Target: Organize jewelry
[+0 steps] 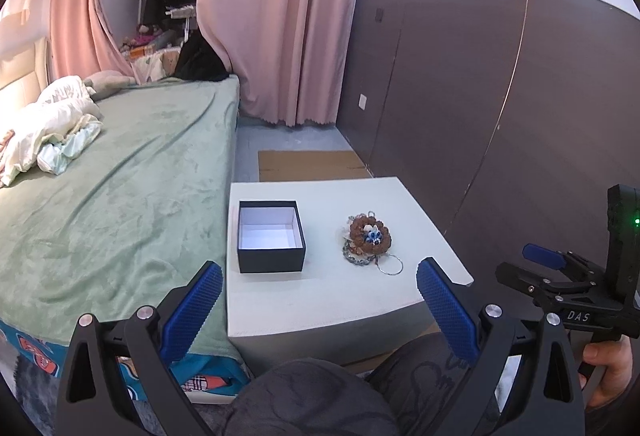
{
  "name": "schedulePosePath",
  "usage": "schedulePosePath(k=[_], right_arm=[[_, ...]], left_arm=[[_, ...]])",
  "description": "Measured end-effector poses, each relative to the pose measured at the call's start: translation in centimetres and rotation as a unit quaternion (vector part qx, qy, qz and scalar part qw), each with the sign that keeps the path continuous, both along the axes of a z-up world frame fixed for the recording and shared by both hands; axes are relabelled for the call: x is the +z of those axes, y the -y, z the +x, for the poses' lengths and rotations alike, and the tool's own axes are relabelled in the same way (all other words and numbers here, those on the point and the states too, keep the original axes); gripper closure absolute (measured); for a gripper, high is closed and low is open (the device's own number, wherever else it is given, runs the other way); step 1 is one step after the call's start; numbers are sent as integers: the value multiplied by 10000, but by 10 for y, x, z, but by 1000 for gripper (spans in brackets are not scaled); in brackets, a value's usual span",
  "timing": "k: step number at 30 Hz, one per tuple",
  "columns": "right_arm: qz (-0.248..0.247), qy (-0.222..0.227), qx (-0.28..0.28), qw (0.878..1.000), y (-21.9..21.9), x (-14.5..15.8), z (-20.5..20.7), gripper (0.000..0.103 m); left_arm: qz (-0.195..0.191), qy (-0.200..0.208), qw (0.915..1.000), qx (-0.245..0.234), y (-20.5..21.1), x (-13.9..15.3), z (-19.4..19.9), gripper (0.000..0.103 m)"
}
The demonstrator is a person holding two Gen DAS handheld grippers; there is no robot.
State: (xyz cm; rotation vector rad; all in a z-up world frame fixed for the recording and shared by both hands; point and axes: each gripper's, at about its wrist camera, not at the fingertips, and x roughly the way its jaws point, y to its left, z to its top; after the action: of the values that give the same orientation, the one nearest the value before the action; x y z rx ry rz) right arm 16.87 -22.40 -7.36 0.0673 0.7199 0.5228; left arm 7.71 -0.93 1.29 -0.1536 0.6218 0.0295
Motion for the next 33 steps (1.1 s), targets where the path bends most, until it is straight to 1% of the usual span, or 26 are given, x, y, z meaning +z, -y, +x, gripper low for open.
schedulePosePath(k=[7,9,11,13,15,16,18,19,21,23,25,27,28,30,31,33], right_arm=[[122,-358,-60,9993,7,-21,38,7],[161,-491,-75,9986,9,-28,50,7],[233,-623,-69,9978,11,-36,61,7],[291,-707,-72,9970,13,-43,71,7],[408,-845,-83,9955,15,-53,83,7],[450,-906,-115,9948,16,-57,88,7],[556,-1037,-161,9929,17,-66,99,7],[614,-1090,-164,9920,18,-68,103,7],[698,-1176,-174,9905,18,-76,112,12],[753,-1283,-181,9887,18,-81,120,23],[836,-1414,-195,9862,19,-89,127,29],[846,-1492,-214,9849,18,-95,132,32],[849,-1531,-216,9843,18,-99,134,34],[835,-1608,-193,9833,16,-106,139,35],[814,-1624,-188,9832,15,-108,140,35],[705,-1621,-194,9841,13,-114,143,35]], left_arm=[[-214,-324,9990,-229,-3,-21,46,9],[-250,-459,9982,-280,-4,-26,60,19],[-330,-614,9970,-346,-4,-34,75,21],[-371,-686,9962,-392,-3,-39,86,23],[-447,-799,9945,-511,-2,-46,101,24],[-543,-892,9925,-629,-2,-51,112,25],[-650,-1083,9889,-781,-1,-57,131,35],[-643,-1161,9878,-818,0,-60,139,37],[-693,-1264,9854,-911,0,-63,154,42],[-744,-1361,9825,-1035,2,-67,171,43],[-678,-1456,9809,-1094,5,-71,186,46],[-525,-1499,9814,-1079,7,-74,198,46],[-499,-1561,9803,-1100,8,-77,207,46],[-484,-1626,9785,-1169,11,-81,216,50],[-440,-1667,9775,-1216,13,-84,223,51],[-437,-1803,9740,-1303,16,-90,237,56]])
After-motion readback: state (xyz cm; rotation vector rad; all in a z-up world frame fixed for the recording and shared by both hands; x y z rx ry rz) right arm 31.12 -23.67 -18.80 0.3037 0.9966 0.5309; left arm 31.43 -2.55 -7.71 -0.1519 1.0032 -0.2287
